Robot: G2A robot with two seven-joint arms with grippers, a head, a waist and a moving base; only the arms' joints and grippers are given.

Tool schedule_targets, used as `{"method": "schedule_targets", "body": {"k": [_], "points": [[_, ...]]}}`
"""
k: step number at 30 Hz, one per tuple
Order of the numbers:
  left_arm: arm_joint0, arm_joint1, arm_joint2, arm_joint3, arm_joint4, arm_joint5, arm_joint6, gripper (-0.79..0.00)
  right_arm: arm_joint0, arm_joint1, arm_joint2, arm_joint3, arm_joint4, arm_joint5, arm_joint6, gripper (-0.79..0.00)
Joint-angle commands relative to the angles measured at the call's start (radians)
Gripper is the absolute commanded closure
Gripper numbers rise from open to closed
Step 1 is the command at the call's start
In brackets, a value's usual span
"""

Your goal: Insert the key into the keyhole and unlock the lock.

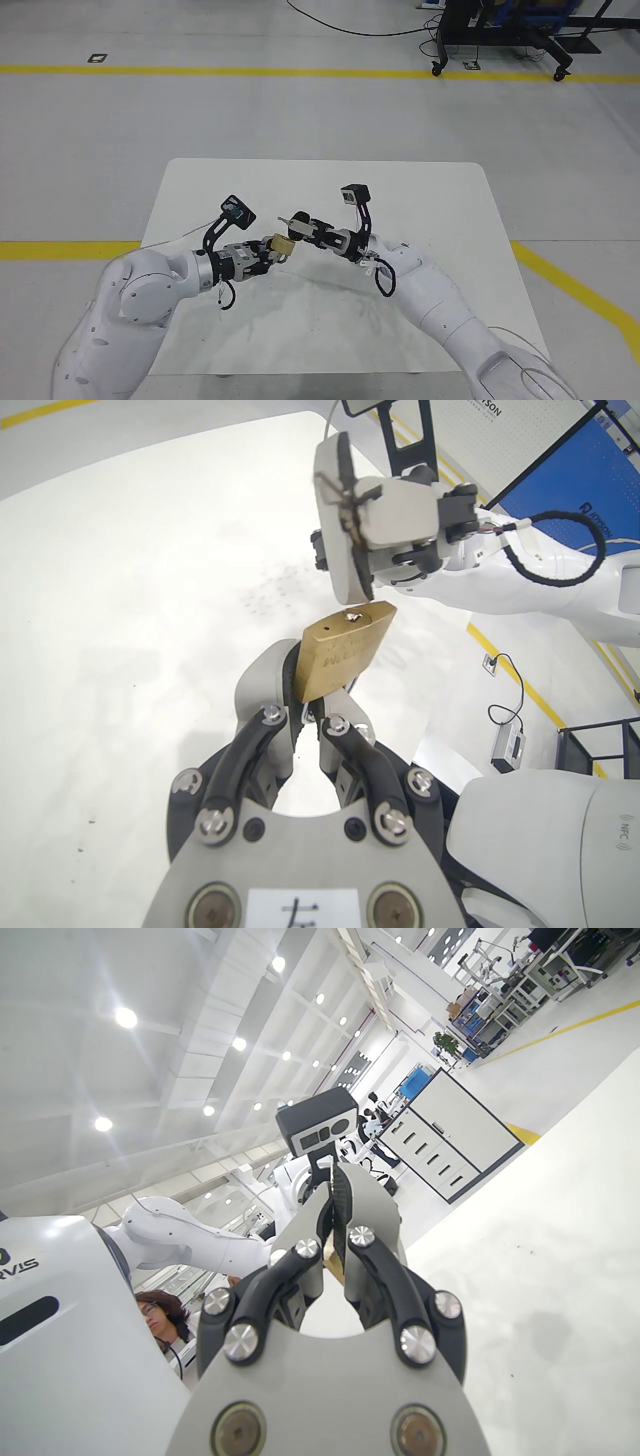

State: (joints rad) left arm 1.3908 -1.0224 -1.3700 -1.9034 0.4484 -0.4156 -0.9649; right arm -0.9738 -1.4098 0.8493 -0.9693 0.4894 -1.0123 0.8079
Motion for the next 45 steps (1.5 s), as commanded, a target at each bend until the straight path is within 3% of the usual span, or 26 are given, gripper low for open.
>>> {"method": "schedule_targets", "body": {"k": [1, 11, 18, 26, 28, 32, 37, 45], "points": [[0.003, 0.001, -0.007, 0.002, -0.002, 0.010, 0.023, 0.000, 0.002, 0.011, 0.000, -0.003, 0.005, 0.000, 0.000, 0.000], [0.032, 0.008, -0.033, 0.000, -0.059, -0.018, 0.074, 0.000, -0.018, 0.050, 0.056, -0.039, 0.005, 0.000, 0.000, 0.000], [0.001, 0.001, -0.028, 0.120, -0.346, 0.048, 0.123, 0.000, -0.017, 0.051, 0.022, -0.048, 0.020, 0.000, 0.000, 0.000], [0.002, 0.000, -0.027, 0.120, -0.347, 0.050, 0.128, 0.000, -0.018, 0.050, 0.027, -0.047, 0.043, 0.000, 0.000, 0.000], [0.008, -0.003, -0.013, 0.144, -0.410, 0.110, 0.139, 0.000, -0.018, 0.050, 0.027, -0.047, 0.043, 0.000, 0.000, 0.000], [-0.084, -0.009, 0.031, 0.239, -0.574, 0.384, -0.005, 0.000, -0.056, 0.061, 0.049, -0.097, 0.071, 0.106, -0.020, 0.000], [-0.178, -0.031, 0.089, 0.352, -0.757, 0.449, 0.000, 0.000, -0.146, 0.096, 0.138, -0.190, 0.065, 0.250, -0.047, 0.000], [-0.178, -0.031, 0.089, 0.352, -0.757, 0.449, 0.000, 0.000, -0.146, 0.096, 0.138, -0.190, 0.065, 0.250, -0.047, 0.000]]}}
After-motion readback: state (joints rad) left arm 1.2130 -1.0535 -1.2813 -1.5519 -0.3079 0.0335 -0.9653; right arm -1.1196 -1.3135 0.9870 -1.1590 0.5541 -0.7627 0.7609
